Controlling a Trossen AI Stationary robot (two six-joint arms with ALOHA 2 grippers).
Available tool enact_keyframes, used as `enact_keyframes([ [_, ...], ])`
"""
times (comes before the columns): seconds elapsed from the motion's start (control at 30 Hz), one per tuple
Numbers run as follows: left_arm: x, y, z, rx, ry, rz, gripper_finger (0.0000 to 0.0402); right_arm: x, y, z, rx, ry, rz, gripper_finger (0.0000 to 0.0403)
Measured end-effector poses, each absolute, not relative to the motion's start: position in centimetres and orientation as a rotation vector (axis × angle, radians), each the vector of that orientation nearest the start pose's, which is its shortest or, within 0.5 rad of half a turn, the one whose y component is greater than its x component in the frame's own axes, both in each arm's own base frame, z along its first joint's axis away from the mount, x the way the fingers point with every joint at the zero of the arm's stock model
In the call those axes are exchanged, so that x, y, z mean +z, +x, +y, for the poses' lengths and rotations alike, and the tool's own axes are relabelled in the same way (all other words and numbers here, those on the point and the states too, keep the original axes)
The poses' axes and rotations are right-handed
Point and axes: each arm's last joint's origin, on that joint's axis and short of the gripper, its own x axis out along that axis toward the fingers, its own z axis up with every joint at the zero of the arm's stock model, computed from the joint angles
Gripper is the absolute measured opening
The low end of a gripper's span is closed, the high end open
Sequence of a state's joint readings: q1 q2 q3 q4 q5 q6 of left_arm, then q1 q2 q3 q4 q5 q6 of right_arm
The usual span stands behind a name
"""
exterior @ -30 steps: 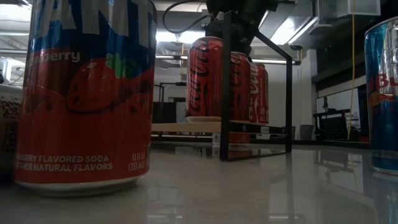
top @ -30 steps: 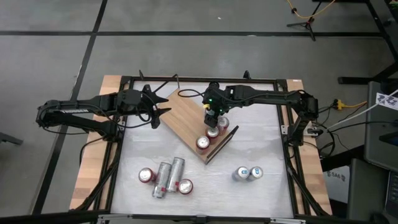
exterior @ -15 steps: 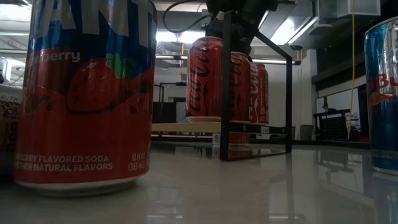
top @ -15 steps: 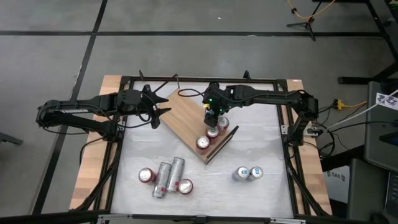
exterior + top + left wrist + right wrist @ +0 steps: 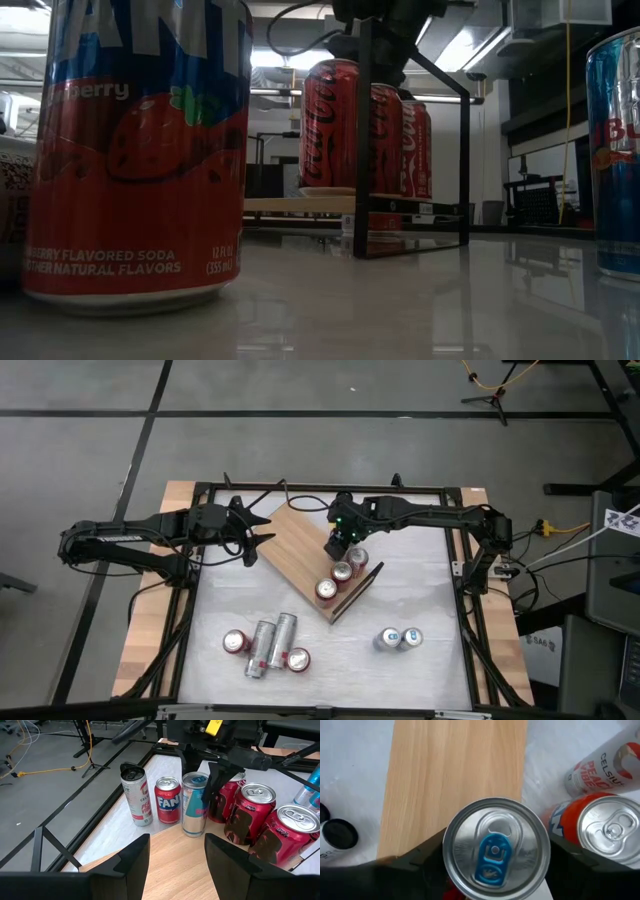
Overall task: Place canned beverage on shelf
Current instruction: Put the top left blue soda can on the shelf
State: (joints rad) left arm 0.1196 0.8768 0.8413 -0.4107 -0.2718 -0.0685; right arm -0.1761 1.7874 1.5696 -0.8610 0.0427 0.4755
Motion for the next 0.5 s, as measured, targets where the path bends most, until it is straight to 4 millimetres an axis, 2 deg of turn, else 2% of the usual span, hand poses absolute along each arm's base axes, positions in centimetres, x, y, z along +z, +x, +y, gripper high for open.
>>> enact_keyframes([
  [0.5, 31.64, 18.21, 2.97, 0.400, -0.032, 0.434, 0.0181, 28.17, 36.85, -6.66, -0.455, 0.522, 1.012, 0.0262],
])
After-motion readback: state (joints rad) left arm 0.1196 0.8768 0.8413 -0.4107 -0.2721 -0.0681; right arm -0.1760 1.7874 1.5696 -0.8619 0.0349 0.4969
